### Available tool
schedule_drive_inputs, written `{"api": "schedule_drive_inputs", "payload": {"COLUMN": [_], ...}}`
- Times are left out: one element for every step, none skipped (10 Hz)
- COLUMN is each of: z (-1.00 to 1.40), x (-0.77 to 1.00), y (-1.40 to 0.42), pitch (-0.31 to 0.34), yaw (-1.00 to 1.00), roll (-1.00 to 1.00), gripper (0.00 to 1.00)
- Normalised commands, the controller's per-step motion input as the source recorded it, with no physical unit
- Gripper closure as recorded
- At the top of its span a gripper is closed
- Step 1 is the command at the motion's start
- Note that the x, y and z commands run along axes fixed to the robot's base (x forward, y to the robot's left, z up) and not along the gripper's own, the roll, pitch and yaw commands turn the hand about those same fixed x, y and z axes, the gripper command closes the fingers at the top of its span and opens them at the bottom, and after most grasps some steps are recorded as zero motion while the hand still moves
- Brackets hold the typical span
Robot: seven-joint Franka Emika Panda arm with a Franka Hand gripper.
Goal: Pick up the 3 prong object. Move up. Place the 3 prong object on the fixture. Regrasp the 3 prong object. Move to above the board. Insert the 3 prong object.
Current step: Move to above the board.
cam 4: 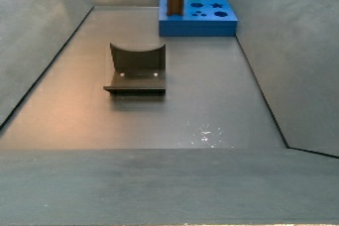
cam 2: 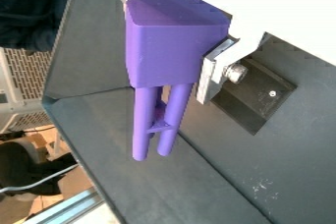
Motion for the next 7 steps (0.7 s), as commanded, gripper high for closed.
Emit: {"api": "schedule_drive_inputs", "payload": {"z": [0.22, 0.13, 0.12, 0.13, 0.13, 0.13, 0.14], "x": [-0.02, -0.54, -0.54, -0.59, -0.6, -0.64, -0.67], "y": [0.01, -1.0, -1.0, -1.0, -1.0, -1.0, -1.0], "pitch": [0.065, 0.026, 0.02, 0.007, -0.002, -0.02, -0.031], "yaw": [0.02, -0.09, -0.09, -0.08, -0.08, -0.08, -0.07], "roll": [-0.07, -1.0, -1.0, -1.0, -1.0, -1.0, -1.0], "gripper": [1.0, 1.0, 1.0, 1.0, 1.0, 1.0, 1.0]}}
